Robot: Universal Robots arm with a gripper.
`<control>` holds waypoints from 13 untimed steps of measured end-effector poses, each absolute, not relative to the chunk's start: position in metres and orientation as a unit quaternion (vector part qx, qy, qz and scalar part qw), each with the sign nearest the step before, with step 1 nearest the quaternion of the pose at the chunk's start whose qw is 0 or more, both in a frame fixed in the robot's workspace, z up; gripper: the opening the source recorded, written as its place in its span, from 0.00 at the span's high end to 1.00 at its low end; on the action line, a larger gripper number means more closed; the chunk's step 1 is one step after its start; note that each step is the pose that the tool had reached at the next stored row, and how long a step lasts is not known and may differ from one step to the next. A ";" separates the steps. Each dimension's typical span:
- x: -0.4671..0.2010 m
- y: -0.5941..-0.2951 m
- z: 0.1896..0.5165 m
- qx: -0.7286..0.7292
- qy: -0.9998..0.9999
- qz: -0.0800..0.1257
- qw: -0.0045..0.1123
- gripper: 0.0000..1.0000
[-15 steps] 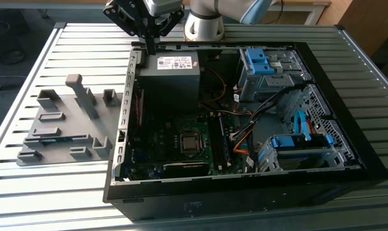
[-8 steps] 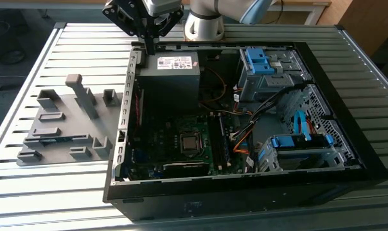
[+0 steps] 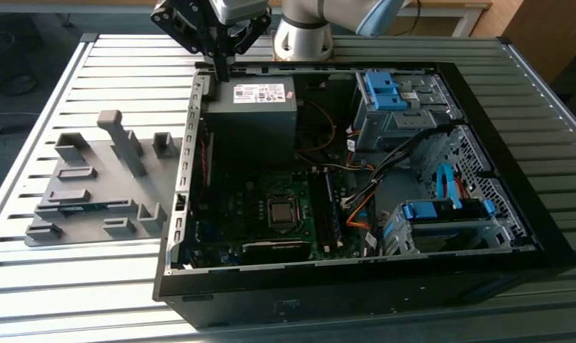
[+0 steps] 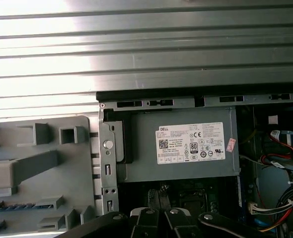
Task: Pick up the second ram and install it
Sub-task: 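Reach for the second ram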
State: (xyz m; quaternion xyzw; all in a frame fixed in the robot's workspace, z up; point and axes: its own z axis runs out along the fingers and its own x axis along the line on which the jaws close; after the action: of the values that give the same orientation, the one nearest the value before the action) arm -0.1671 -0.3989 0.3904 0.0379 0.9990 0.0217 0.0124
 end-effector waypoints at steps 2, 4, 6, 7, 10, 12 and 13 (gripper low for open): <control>-0.167 -0.399 0.390 0.038 0.999 0.022 0.012 0.89; -0.168 -0.399 0.390 0.038 0.999 0.022 0.012 0.89; -0.169 -0.399 0.390 0.038 0.999 0.022 0.012 0.89; -0.169 -0.399 0.390 0.038 0.999 0.022 0.012 0.89; -0.169 -0.399 0.390 0.038 0.999 0.022 0.012 0.89; -0.170 -0.399 0.390 0.038 0.999 0.022 0.012 0.89; -0.170 -0.399 0.390 0.038 0.999 0.022 0.012 0.89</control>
State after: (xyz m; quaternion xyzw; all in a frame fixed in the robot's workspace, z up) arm -0.1699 -0.3989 0.3899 0.0379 0.9990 0.0217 0.0123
